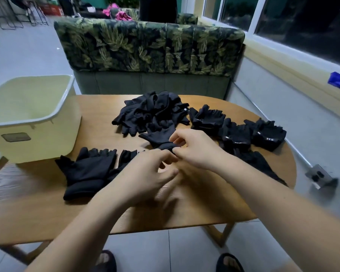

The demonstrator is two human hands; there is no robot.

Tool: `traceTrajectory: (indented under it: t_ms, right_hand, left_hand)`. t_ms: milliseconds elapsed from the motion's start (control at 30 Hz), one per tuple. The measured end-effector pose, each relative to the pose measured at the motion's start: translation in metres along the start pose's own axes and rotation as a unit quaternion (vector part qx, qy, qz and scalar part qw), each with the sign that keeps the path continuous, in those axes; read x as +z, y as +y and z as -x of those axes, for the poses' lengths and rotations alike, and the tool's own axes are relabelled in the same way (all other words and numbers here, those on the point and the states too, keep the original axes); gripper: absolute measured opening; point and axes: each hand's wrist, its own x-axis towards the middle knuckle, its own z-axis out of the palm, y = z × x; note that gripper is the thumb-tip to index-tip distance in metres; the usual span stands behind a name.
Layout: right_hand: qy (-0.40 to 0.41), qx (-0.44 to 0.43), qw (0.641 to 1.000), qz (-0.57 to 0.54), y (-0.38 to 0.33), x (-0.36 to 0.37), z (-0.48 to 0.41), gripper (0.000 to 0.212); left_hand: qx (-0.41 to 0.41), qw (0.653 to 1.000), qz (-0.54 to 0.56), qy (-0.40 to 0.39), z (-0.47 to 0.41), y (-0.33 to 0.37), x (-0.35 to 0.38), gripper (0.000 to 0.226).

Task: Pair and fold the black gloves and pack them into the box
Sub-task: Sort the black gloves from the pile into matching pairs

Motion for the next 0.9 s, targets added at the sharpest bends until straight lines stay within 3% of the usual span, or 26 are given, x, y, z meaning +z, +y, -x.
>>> traceTrajectory:
  t_ms: [133, 367, 567, 733, 900]
  right_hand:
    - [-0.007, -0.010, 0.999, 0.041, -0.013, 0.022, -0.022, 0.026]
    - [0.051, 0.055, 0.994, 0.082, -0.016, 0.027, -0.084, 0.017]
    - [-0.056, 0.033, 0.986, 0.152, -0.020, 0.026, -0.099, 0.004]
    - [-0.084, -0.023, 0.974, 0.211, -0.025, 0.026, -0.062, 0.014]
    - [-0.145, -0.021, 0.967, 0.207, -0.031, 0.015, -0.032, 0.016]
  left_hand:
    - [-0.045, 0.998, -0.047, 0.009, 0.011, -0.031, -0.021, 0.031]
    - [-0.087, 0.994, -0.066, 0.002, 0.019, -0.057, -0.030, 0.035]
    - [-0.101, 0.993, -0.064, -0.002, 0.017, -0.065, -0.033, 0.033]
    - [-0.103, 0.993, -0.062, -0.010, 0.015, -0.064, -0.035, 0.037]
    - [-0.111, 0.992, -0.051, -0.009, 0.016, -0.062, -0.036, 0.035]
